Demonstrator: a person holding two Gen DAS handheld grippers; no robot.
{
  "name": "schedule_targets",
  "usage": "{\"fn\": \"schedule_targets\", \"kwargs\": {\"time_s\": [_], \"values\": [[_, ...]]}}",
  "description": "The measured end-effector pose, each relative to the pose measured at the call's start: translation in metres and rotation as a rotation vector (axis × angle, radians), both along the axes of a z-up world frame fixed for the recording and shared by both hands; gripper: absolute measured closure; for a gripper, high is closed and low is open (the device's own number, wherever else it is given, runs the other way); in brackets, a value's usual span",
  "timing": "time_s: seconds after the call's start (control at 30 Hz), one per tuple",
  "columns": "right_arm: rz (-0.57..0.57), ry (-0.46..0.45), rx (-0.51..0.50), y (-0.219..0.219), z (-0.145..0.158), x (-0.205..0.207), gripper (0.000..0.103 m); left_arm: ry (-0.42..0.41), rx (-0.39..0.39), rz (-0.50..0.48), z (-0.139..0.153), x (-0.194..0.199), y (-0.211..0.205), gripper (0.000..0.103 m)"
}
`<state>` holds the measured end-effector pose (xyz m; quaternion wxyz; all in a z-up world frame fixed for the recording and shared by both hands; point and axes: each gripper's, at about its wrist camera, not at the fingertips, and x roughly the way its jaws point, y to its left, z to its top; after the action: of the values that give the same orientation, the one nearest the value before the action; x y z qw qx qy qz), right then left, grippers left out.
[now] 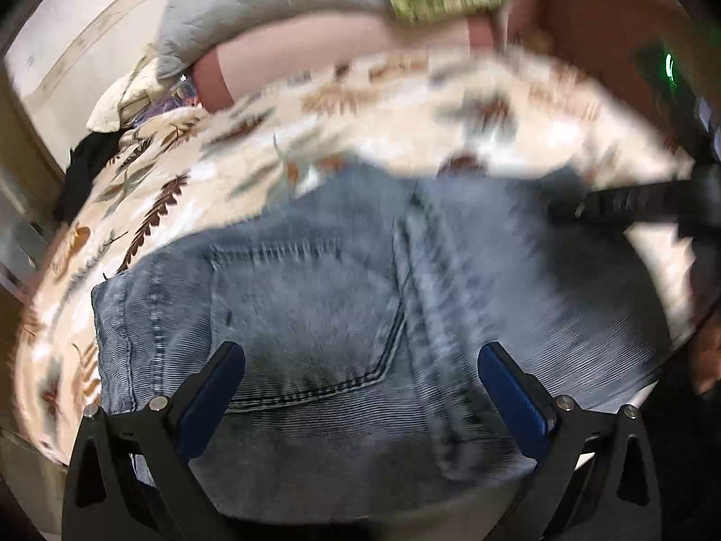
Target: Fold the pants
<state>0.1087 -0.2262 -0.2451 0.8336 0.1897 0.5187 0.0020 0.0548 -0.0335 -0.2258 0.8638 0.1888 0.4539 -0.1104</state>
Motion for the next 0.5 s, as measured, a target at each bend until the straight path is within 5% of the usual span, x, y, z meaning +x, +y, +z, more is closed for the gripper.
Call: {"fn": "schedule_targets", "kwargs": {"time_s": [0.07, 0.17, 0.5], "values": [[0.009, -0.03, -0.015, 0.001, 0.006, -0.002, 0.068, 0.055, 0.037, 0.015, -0.02, 0.007, 0.0, 0.0], [0.032, -0.061, 0.002, 0.0, 0.022, -0.017, 0.068, 0.094, -0.042, 0.047, -0.009, 0.007, 0.014, 0.0], [0.164, -0.142, 0.094, 0.043, 0.046, -0.084, 0.068, -0.035, -0.1, 0.226, 0.047, 0.013, 0.107, 0.0]]}}
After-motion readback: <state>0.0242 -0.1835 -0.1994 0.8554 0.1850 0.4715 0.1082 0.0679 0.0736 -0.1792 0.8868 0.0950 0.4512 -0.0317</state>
